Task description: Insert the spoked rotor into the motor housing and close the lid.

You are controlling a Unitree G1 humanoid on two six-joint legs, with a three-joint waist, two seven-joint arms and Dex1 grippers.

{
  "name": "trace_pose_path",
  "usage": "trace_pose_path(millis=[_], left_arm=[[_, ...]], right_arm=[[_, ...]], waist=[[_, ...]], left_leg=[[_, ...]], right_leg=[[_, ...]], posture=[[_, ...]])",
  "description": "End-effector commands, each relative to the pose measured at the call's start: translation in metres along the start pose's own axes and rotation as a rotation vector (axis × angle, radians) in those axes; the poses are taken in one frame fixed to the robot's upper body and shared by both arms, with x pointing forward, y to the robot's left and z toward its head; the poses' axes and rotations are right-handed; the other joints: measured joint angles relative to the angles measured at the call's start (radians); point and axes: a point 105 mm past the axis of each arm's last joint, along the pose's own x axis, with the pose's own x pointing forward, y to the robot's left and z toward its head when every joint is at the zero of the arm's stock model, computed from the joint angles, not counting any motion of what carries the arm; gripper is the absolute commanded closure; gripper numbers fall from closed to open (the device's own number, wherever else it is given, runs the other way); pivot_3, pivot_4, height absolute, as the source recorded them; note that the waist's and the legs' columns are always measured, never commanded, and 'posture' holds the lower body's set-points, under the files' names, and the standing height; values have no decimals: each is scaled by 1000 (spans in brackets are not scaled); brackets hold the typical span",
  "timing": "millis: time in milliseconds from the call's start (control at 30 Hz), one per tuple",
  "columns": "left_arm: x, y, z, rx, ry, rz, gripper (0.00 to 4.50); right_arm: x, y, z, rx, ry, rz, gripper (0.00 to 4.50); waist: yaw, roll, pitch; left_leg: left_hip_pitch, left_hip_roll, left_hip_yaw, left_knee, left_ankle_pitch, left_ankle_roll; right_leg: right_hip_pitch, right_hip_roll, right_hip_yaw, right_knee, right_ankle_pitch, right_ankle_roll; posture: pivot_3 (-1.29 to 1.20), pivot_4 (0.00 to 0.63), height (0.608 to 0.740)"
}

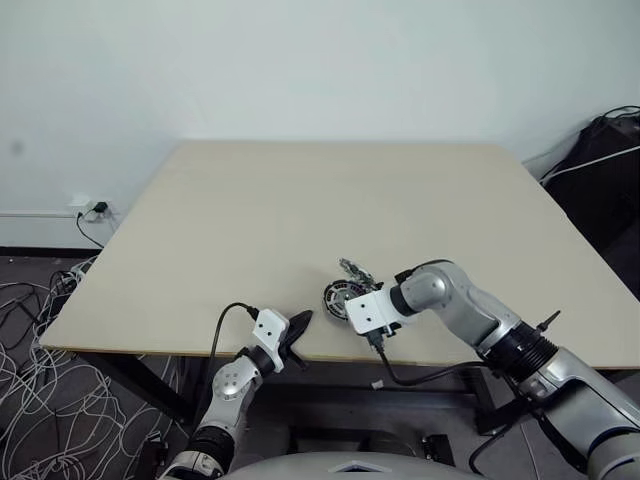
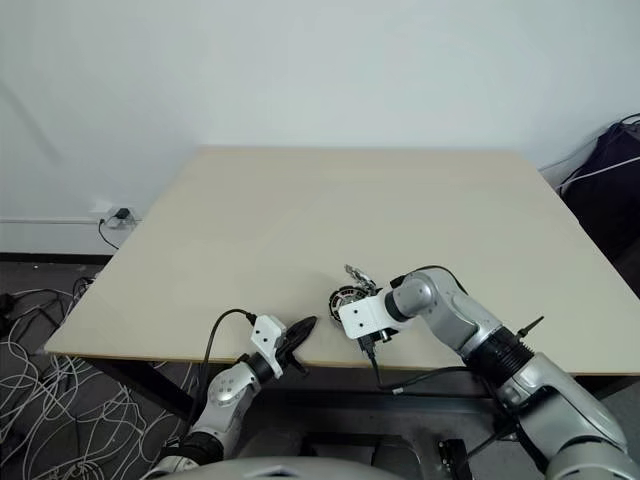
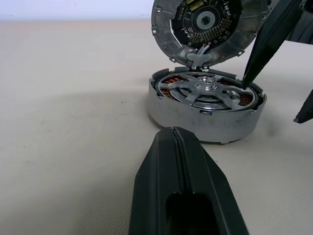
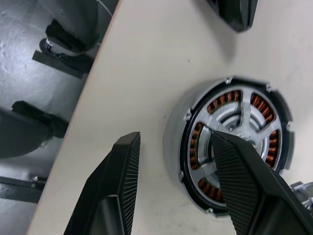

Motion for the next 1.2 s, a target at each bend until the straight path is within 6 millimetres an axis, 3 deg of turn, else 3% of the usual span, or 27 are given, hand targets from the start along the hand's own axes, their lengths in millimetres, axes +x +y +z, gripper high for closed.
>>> trace_pose_path(millis=[33, 367, 467, 600, 667, 1033, 1200], left_arm=[[-15, -2, -30, -72, 115, 29, 4500], [-15, -11, -26, -61, 96, 16, 4500], [-15, -12, -24, -44, 95, 5, 4500], [-14, -11, -20, -25, 82, 1, 4500], [-14, -10, -17, -12, 69, -1, 4500], [-11, -17, 14, 50, -48, -40, 4500], [-11, -20, 36, 55, -102, -66, 4500]], right_arm=[[-7, -12, 1, -23, 3, -31, 2031], [0, -10, -8, -1, 34, -8, 2031], [2, -10, -10, 9, 42, -6, 2662], [2, -11, -10, 23, 35, -24, 3951], [1, -12, -9, 37, 26, -36, 4341], [-13, -7, 6, 268, -118, -82, 4389], [-22, -5, 12, 400, -170, -108, 4390]], waist=[[0, 0, 0], [-2, 1, 0], [-4, 1, -1], [-8, 0, -1], [-10, 0, -2], [-11, -2, 0], [-10, -3, 0]], left_leg=[[0, 0, 0, 0, 0, 0], [0, 0, 0, 0, 0, 0], [0, 0, 0, -1, 0, 0], [0, 0, 0, -3, 0, 0], [-1, 1, 0, -4, 0, 0], [-6, 1, 0, -5, -3, 0], [-20, 0, 0, -4, -4, 5]], right_leg=[[0, 0, 0, 0, 0, 0], [-1, -1, 1, -1, 0, 0], [-1, 0, 1, -2, 0, 0], [-1, 0, 1, -5, 0, 0], [0, -1, 1, -7, 1, -1], [-4, -1, 1, -15, 7, -7], [-17, -1, 1, -17, 7, -8]], posture=[[0, 0, 740], [0, 0, 740], [0, 0, 740], [0, 0, 740], [0, 0, 740], [0, 0, 740], [0, 0, 740]])
